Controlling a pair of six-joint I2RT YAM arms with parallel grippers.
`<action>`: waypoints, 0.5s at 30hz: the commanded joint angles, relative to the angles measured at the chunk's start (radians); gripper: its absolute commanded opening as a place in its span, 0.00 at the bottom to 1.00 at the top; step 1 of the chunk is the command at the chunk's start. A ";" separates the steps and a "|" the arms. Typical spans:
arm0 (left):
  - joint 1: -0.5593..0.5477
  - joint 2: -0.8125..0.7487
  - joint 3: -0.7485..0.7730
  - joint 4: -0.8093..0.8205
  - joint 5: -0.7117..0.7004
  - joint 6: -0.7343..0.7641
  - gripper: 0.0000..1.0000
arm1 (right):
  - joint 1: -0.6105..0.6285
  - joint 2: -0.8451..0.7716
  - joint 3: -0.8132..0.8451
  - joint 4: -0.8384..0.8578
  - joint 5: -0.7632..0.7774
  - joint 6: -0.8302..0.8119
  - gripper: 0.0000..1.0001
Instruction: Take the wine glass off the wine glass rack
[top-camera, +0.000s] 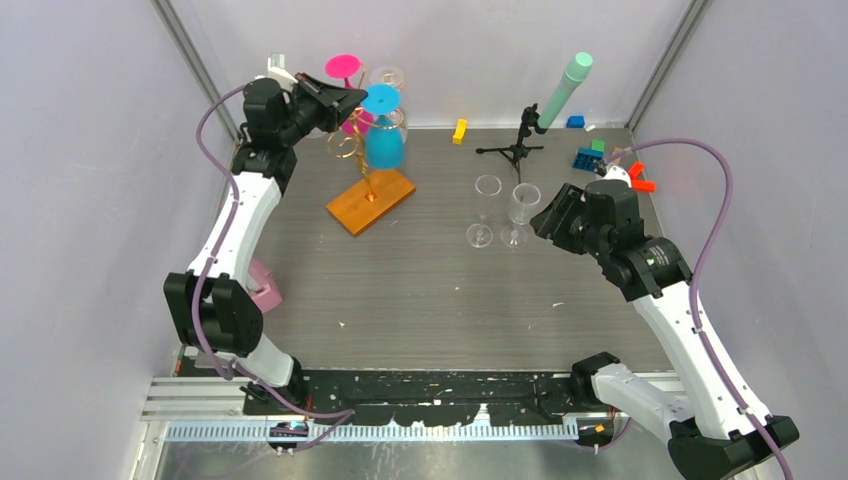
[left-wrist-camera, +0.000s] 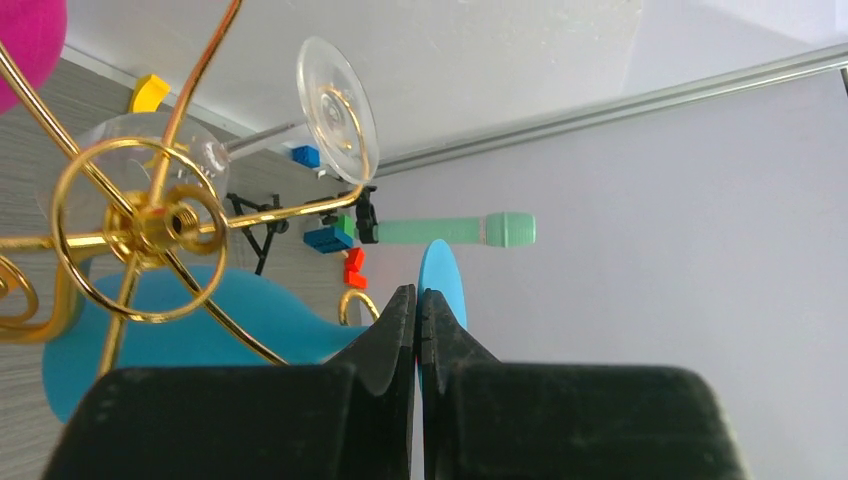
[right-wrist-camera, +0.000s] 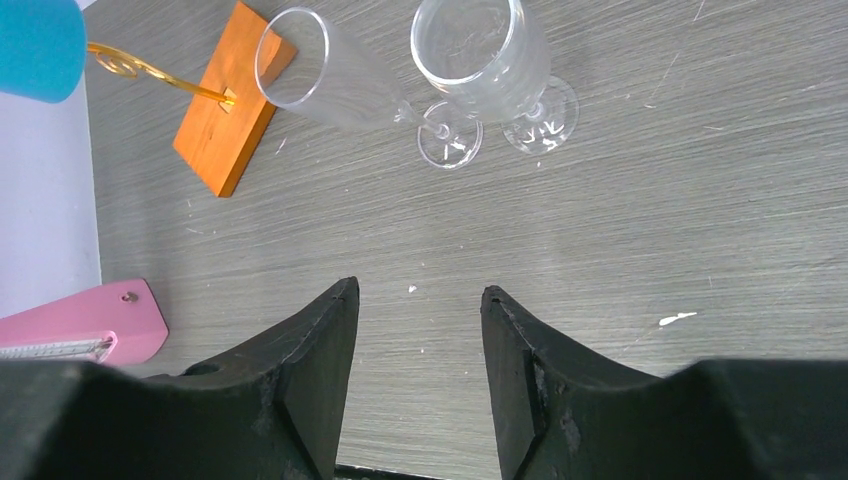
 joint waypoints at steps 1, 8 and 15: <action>0.006 0.047 0.073 0.076 -0.026 -0.022 0.00 | -0.004 -0.028 0.005 0.042 0.007 0.002 0.54; -0.001 0.076 0.098 0.095 -0.027 -0.031 0.00 | -0.004 -0.018 0.003 0.045 0.008 -0.003 0.54; -0.016 0.106 0.134 0.107 0.022 -0.025 0.00 | -0.004 -0.014 0.003 0.044 -0.001 -0.005 0.57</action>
